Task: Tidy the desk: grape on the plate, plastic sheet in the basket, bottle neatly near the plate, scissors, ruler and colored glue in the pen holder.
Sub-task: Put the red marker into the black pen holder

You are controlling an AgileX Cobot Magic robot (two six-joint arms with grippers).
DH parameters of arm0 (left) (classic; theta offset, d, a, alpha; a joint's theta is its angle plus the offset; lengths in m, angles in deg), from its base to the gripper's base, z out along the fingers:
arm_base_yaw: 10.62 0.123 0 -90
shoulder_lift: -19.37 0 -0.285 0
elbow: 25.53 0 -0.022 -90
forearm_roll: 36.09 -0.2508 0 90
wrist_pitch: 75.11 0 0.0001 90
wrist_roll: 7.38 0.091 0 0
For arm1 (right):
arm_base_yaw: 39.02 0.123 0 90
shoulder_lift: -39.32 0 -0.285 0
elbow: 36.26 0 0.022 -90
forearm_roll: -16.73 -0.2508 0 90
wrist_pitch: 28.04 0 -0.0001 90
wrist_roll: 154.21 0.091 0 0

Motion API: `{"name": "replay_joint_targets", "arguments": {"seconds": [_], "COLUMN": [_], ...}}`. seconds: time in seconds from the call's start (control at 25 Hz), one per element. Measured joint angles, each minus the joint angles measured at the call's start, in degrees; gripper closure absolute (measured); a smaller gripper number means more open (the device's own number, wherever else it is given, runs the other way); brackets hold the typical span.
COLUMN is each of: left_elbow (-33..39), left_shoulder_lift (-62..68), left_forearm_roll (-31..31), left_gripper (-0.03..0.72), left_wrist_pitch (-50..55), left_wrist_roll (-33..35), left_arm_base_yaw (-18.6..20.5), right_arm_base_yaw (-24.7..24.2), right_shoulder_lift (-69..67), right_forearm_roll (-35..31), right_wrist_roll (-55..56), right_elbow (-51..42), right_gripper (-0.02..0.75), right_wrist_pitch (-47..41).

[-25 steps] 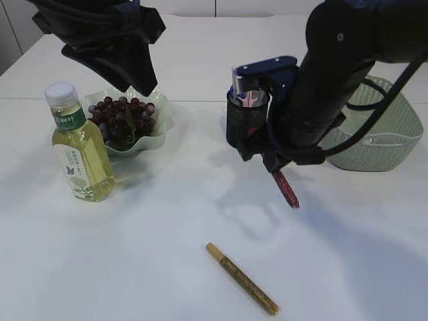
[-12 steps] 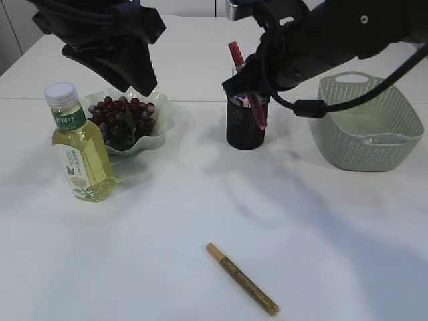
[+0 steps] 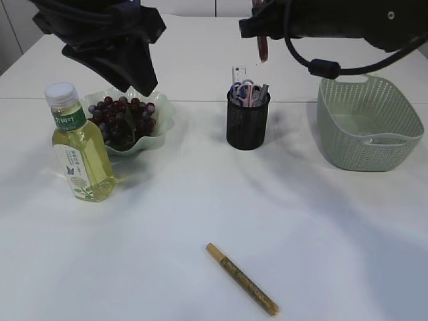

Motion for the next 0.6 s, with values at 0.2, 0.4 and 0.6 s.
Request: {"name": "replay_joint_targets", "arguments": {"seconds": [0.2,0.4,0.6], "left_elbow": [0.0,0.0,0.0], "left_shoulder_lift": [0.0,0.0,0.0], "left_forearm_roll": [0.0,0.0,0.0], "left_gripper": [0.435,0.435,0.436], "left_wrist_pitch": [0.0,0.0,0.0], "left_wrist_roll": [0.0,0.0,0.0], "left_arm_base_yaw": [0.0,0.0,0.0], "right_arm_base_yaw": [-1.7,-2.0,-2.1], "right_shoulder_lift": [-3.2,-7.5,-10.6], "right_forearm_roll": [0.2,0.2,-0.8], "right_wrist_roll": [0.0,-0.7,-4.5], "right_elbow": [0.0,0.0,0.0], "right_gripper": [0.645,0.644,0.637], "right_wrist_pitch": [8.5,17.9,20.7]}}
